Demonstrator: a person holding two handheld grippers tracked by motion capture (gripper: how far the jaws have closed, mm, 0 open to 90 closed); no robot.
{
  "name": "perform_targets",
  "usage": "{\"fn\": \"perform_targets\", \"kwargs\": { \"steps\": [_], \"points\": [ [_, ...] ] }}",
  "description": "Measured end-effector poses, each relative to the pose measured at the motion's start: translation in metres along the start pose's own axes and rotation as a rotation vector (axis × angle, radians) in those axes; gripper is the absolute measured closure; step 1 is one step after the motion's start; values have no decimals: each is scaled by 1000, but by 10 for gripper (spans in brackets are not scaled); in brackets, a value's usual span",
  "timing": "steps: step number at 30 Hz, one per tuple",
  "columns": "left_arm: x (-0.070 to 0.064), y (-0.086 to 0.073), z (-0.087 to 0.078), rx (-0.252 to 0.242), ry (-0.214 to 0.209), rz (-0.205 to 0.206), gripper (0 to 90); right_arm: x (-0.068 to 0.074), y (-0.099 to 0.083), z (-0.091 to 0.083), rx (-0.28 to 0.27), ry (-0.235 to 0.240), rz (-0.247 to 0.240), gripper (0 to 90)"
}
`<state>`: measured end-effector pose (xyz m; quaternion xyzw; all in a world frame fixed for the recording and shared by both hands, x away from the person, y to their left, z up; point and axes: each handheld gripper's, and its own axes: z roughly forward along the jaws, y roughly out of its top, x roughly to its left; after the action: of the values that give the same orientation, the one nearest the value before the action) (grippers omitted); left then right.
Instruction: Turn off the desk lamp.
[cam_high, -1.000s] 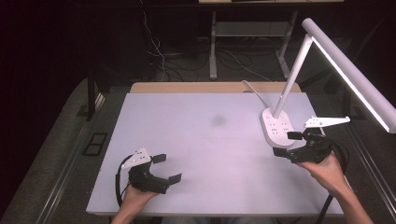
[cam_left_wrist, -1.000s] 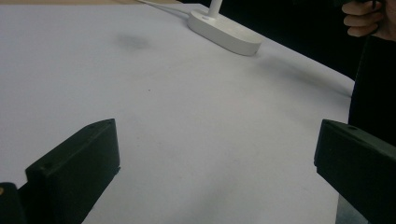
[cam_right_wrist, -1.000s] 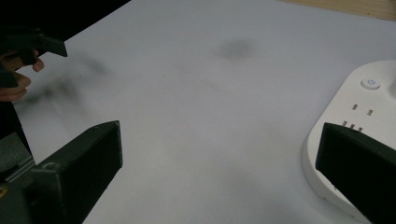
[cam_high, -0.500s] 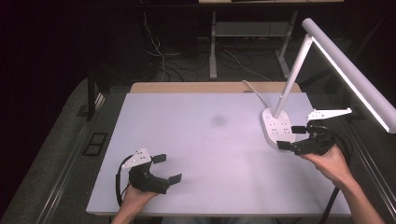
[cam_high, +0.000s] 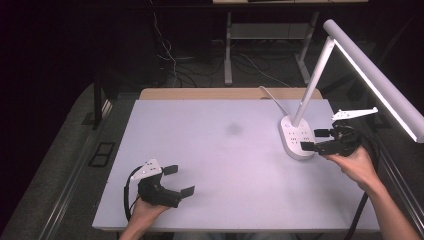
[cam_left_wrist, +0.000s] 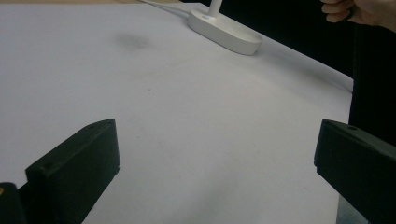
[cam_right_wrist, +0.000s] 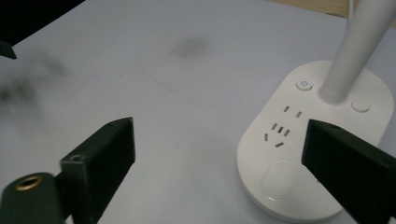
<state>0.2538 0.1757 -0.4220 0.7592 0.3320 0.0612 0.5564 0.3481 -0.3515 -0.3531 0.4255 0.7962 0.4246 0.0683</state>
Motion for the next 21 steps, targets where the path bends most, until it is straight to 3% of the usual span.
{"fn": "perform_targets", "kwargs": {
  "steps": [5, 13, 21],
  "points": [
    [-1, 0, 0, -2, -4, 1, 0, -11, 2, 1, -12, -12, 21, 151],
    [-1, 0, 0, 1, -5, 5, 0, -33, -1, 3, -25, -10, 62, 253],
    [-1, 0, 0, 1, -3, 3, 0, -50, 4, 10, -12, -20, 81, 400]
  ]
}}
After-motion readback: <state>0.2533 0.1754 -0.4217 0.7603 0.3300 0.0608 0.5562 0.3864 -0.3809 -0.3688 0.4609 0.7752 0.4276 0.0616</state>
